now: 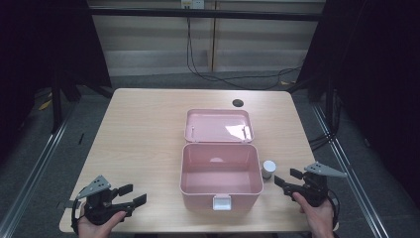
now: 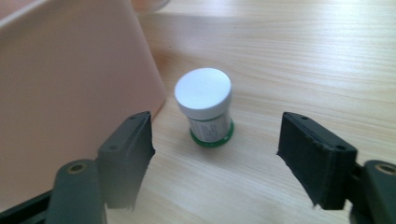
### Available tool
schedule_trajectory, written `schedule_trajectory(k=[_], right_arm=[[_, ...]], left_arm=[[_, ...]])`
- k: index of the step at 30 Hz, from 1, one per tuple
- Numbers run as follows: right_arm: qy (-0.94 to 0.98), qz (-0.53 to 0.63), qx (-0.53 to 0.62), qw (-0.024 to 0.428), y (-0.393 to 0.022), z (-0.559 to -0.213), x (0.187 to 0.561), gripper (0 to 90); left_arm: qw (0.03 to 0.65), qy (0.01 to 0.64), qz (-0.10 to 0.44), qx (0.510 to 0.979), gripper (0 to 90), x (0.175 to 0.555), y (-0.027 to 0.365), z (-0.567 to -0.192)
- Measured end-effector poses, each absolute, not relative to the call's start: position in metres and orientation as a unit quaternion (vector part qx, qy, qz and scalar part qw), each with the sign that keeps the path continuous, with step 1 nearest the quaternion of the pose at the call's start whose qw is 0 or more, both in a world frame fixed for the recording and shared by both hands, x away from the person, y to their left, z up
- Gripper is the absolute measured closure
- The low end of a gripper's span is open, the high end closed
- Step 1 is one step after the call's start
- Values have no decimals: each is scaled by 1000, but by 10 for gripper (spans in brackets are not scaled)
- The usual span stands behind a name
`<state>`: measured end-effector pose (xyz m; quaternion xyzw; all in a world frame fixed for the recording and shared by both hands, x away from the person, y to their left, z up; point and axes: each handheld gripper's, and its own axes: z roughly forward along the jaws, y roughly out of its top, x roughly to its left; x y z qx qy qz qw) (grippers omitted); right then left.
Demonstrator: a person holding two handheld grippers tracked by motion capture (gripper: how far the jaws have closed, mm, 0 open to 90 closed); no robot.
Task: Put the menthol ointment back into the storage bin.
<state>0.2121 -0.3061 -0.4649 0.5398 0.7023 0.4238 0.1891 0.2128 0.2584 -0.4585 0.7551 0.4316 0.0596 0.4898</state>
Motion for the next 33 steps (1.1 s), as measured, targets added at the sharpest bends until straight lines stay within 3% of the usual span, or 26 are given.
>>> schedule_trajectory(k=[1, 3, 11, 27, 33], right_arm=[[703, 422, 541, 187, -307, -465, 212, 281], [704, 416, 543, 192, -307, -467, 211, 365], [728, 429, 514, 150, -301, -461, 206, 317], [760, 392, 499, 141, -309, -437, 214, 299], [773, 386, 488, 121, -310, -429, 223, 226]], left_arm=[[490, 431, 59, 755, 290, 213, 258, -458], [491, 430, 58, 756, 290, 212, 258, -458], [488, 424, 52, 761, 283, 213, 255, -458], [479, 416, 57, 771, 284, 216, 251, -456], [473, 422, 50, 772, 284, 216, 250, -458]])
